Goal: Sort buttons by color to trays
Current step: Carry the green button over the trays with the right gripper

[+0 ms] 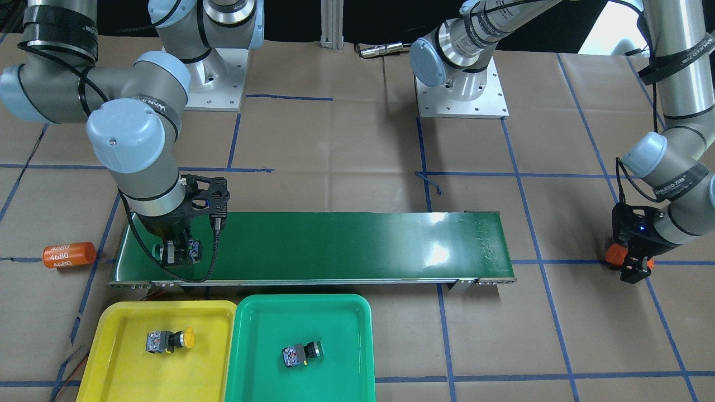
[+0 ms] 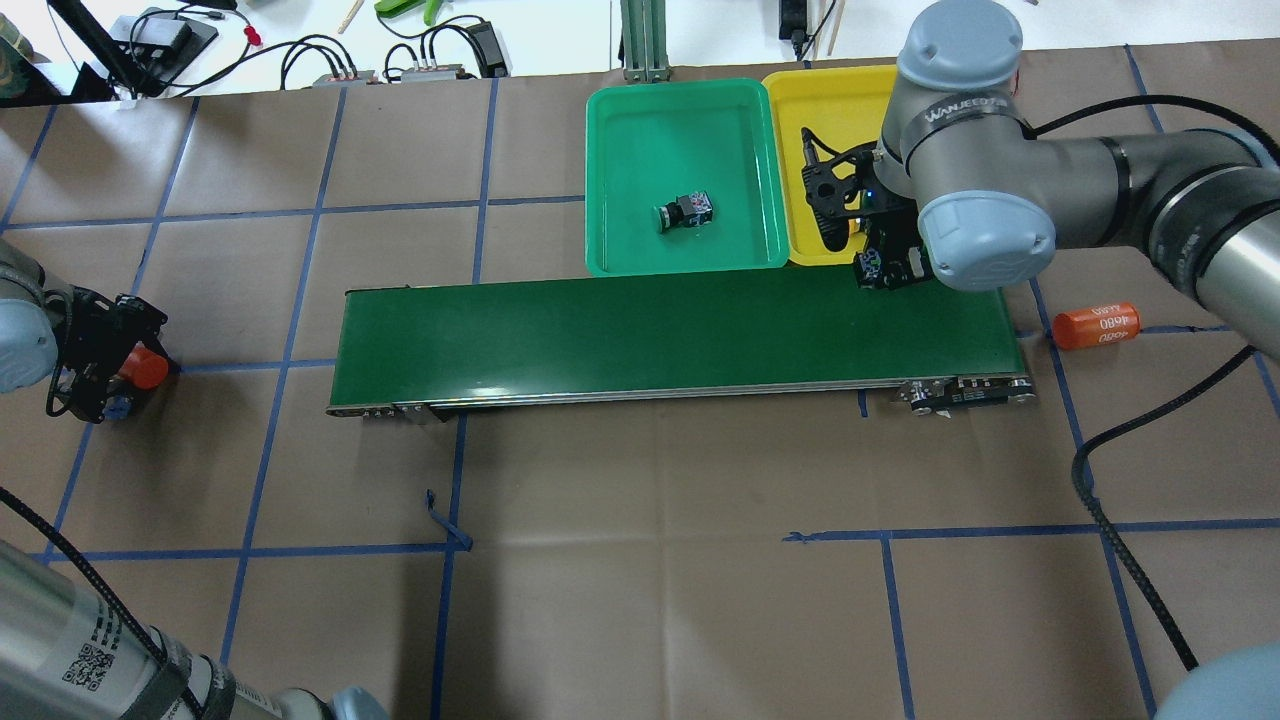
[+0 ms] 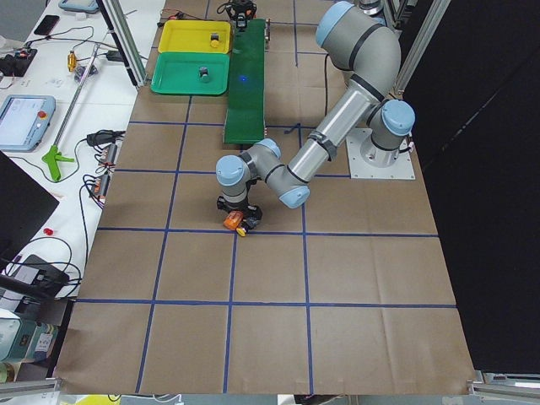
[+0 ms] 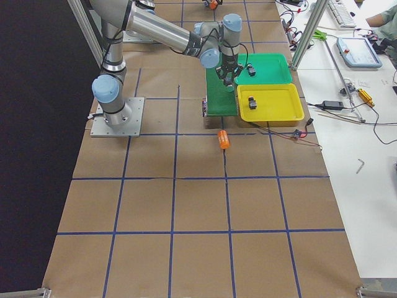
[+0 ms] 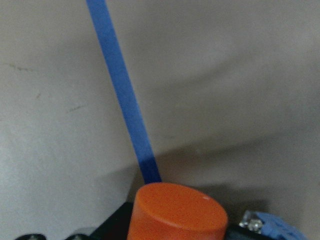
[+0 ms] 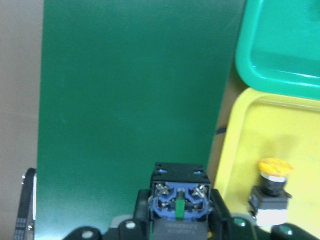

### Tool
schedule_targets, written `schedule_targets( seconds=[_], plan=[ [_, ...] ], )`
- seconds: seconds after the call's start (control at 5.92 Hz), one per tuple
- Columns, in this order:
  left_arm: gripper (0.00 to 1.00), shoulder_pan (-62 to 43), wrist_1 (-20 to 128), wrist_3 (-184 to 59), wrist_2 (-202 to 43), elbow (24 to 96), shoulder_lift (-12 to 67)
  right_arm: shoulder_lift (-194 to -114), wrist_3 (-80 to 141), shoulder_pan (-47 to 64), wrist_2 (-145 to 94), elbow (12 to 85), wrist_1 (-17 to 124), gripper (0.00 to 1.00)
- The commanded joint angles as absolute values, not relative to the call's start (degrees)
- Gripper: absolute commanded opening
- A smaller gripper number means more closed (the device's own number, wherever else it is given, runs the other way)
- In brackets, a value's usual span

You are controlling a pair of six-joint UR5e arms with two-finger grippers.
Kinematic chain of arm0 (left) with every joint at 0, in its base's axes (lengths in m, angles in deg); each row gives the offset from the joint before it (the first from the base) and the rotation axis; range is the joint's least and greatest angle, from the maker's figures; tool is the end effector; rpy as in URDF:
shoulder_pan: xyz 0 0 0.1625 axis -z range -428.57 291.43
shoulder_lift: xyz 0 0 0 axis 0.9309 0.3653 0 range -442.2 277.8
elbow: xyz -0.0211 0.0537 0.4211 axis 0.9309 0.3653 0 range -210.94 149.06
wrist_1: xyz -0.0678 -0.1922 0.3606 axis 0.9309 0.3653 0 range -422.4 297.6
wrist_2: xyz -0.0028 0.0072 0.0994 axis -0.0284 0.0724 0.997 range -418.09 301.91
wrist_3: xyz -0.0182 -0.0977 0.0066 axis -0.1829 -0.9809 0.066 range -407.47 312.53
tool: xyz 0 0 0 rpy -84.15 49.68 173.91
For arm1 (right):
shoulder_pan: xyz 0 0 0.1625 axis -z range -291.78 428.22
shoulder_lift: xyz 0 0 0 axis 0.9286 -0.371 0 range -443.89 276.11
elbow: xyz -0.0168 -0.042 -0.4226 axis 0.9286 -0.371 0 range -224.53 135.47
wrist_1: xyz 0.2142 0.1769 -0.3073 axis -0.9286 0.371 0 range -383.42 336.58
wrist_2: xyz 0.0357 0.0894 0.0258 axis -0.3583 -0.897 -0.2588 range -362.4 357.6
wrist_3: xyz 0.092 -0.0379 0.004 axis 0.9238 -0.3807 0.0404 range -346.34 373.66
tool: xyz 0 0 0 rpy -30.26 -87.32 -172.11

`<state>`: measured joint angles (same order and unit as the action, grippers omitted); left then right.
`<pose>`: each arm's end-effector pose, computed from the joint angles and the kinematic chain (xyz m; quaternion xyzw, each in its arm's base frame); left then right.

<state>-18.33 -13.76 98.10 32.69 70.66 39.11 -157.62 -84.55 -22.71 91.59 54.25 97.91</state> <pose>0.2855 -0.5495 0.1563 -0.7976 -0.6030 -0.0062 0.0138 0.1358 -0.5822 0.3166 0.7584 -0.6486 0.0101 0.0640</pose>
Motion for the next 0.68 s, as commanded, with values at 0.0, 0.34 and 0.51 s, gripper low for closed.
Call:
schedule_targets(
  seconds=[0.0, 0.34, 0.51],
  plan=[
    [0.70, -18.21, -13.71, 95.89, 31.39, 70.66, 39.26, -152.84, -83.90, -23.26, 88.68, 44.73, 98.31, 0.07],
    [0.87, -18.12, -13.45, 93.87, 31.47, 70.75, 39.26, -142.39, -77.34, -26.67, 84.36, 34.62, 102.32, 0.08],
    [0.71, -18.12, -13.27, 93.86, 31.47, 70.66, 39.18, -136.59, -76.18, -29.92, 82.96, 29.96, 106.53, 0.08]
  ],
)
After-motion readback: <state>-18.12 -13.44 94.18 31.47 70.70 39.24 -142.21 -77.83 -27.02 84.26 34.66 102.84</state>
